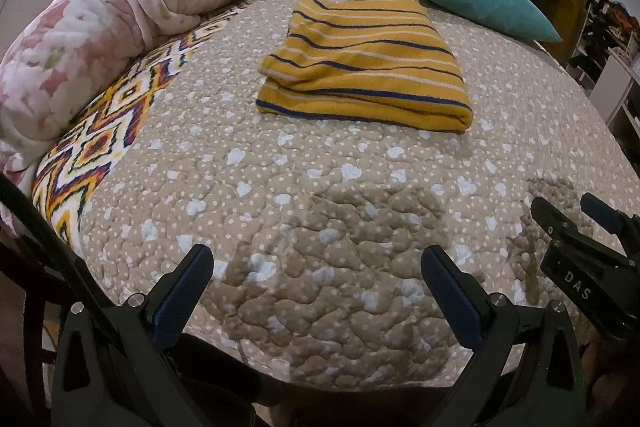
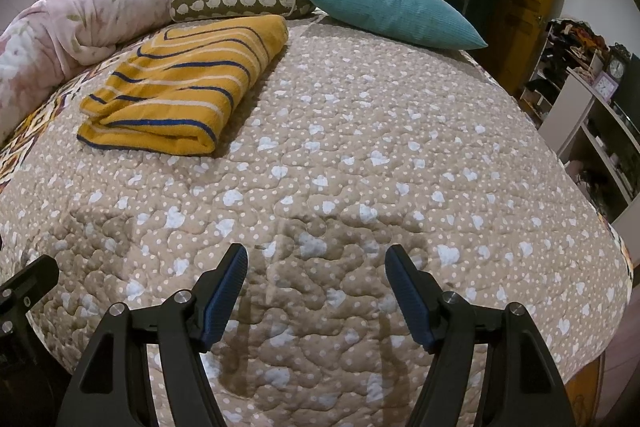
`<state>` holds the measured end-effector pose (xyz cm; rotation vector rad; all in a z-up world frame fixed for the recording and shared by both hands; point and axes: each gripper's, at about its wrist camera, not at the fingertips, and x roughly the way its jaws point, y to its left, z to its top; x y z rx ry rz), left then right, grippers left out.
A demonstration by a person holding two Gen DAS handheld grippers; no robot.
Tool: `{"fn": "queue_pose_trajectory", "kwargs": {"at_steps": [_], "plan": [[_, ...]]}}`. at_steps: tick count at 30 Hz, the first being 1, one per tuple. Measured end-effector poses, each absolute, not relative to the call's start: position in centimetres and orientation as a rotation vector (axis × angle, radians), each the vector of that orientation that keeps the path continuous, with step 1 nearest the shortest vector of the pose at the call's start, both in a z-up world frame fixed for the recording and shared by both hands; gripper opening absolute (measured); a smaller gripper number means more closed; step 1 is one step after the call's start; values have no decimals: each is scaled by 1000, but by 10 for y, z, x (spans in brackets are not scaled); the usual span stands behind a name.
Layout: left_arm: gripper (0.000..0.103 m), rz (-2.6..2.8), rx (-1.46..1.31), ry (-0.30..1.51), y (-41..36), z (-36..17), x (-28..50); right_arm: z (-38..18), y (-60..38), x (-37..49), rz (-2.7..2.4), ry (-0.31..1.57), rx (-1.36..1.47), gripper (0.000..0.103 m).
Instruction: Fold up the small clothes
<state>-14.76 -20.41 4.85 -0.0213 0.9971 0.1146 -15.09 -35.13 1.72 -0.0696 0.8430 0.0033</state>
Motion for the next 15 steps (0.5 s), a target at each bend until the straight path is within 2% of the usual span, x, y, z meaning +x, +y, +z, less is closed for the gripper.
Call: {"fn": "queue_pose_trajectory", "kwargs": {"at_steps": [15], "plan": [[103,104,-1,1009,-211,45,-146,9,-355,-146,-17,873,-66,77]]}}
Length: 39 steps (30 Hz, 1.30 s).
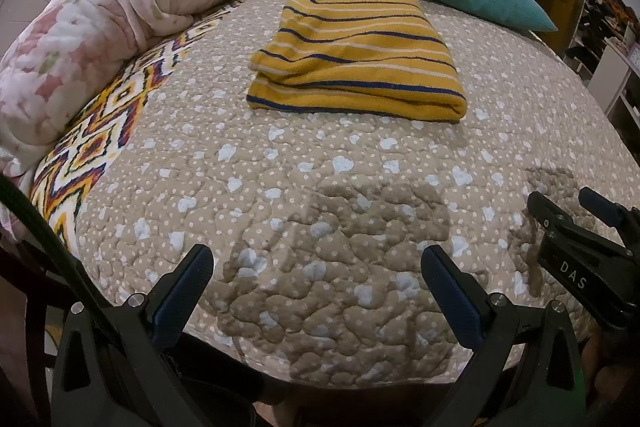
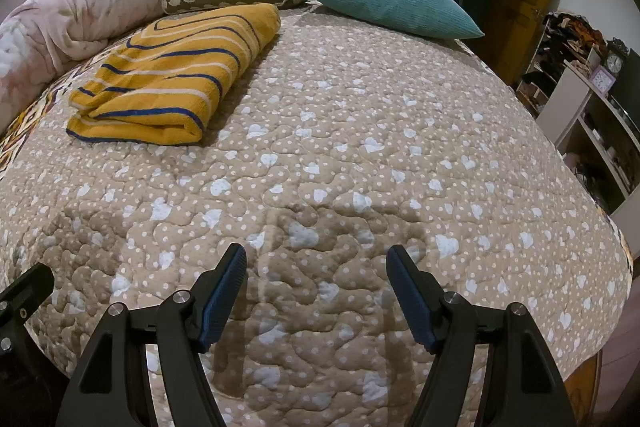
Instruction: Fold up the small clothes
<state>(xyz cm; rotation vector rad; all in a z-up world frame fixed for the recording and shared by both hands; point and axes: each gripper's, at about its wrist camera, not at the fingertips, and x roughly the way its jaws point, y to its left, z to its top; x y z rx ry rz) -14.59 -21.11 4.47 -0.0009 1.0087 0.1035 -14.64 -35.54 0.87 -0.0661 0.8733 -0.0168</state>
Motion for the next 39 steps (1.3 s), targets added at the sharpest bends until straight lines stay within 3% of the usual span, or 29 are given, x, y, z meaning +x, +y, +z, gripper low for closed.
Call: {"fn": "queue_pose_trajectory", "kwargs": {"at_steps": [39], "plan": [[103,131,-31,1045,-187,20,-132,5,-353,-140,-22,860,-77,78]]}}
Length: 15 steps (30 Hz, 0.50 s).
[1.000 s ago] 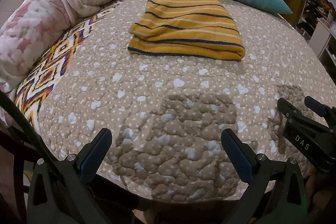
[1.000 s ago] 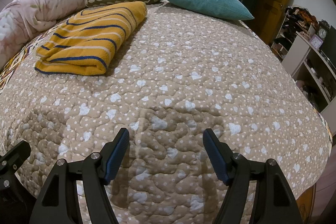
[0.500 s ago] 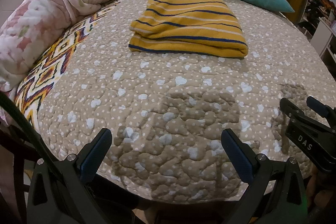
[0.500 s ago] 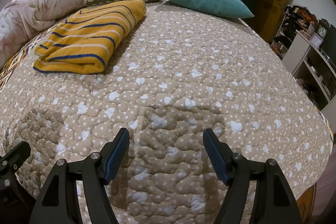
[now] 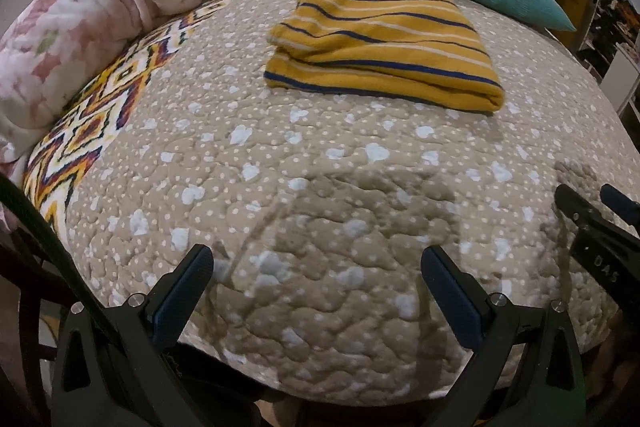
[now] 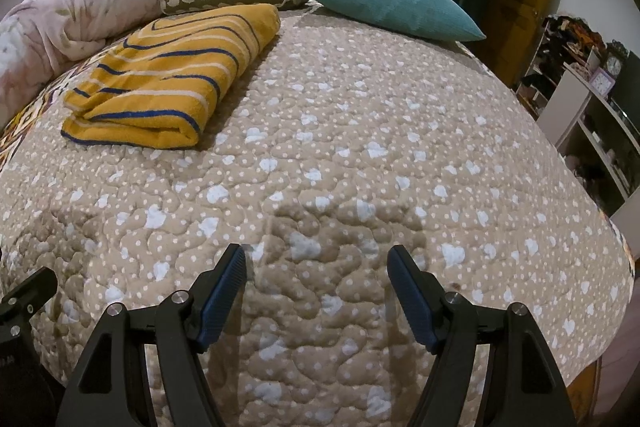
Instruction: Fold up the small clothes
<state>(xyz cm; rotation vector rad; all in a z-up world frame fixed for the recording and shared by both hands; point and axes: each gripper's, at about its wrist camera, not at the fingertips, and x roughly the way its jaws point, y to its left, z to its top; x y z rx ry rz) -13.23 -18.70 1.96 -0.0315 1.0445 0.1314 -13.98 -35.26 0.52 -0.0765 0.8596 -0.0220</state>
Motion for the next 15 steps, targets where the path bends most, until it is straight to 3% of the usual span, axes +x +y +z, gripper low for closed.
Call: {"fn": "queue_pose_trajectory", "kwargs": {"at_steps": [15], "plan": [[103,108,-59,1015,-160,13,-114,8,-313,-115,23,853,-151,78]]}}
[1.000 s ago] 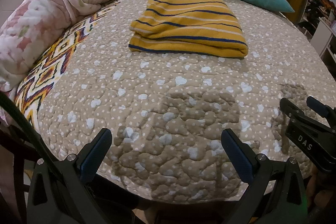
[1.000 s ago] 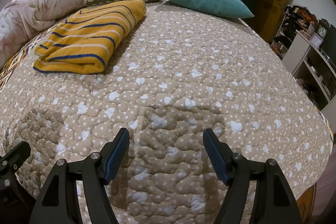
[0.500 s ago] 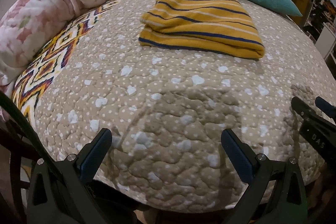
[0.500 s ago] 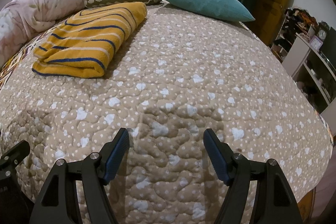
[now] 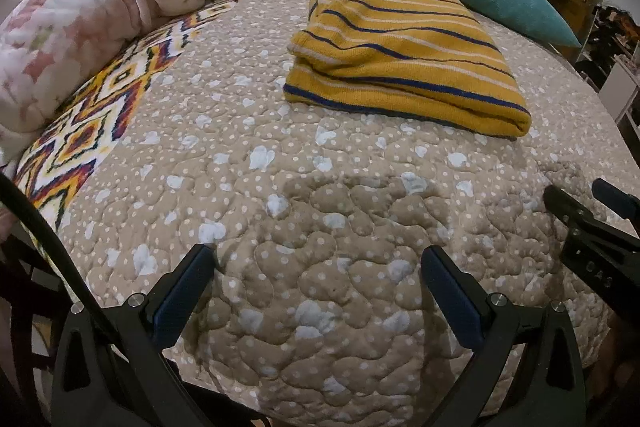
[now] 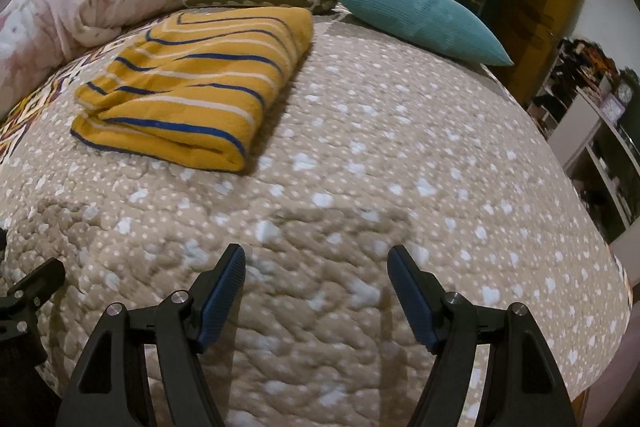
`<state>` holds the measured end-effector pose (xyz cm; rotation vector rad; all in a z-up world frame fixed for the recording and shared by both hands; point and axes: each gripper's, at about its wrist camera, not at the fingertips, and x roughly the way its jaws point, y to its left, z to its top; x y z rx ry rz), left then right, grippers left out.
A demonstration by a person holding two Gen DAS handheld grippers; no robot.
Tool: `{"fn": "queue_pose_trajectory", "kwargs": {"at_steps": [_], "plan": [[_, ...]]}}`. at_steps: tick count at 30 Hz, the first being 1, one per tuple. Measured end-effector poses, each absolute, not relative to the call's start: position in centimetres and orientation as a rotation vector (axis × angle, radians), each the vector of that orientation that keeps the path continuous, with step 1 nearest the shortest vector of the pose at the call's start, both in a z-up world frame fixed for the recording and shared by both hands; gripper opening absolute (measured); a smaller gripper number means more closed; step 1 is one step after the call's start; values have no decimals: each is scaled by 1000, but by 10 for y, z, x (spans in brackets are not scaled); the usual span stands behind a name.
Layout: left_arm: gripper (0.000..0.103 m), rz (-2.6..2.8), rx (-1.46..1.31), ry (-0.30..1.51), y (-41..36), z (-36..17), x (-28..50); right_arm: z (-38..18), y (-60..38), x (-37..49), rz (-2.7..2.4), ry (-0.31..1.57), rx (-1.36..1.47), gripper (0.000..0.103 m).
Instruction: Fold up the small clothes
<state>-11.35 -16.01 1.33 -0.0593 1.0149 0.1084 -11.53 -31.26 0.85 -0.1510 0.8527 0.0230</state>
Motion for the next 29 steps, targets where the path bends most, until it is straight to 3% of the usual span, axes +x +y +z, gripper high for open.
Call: {"fn": "queue_pose_trajectory", "kwargs": {"at_steps": [29], "plan": [[103,106,-63,983,-155,23,-111,13,-300,-123,89,807,-143,78]]}}
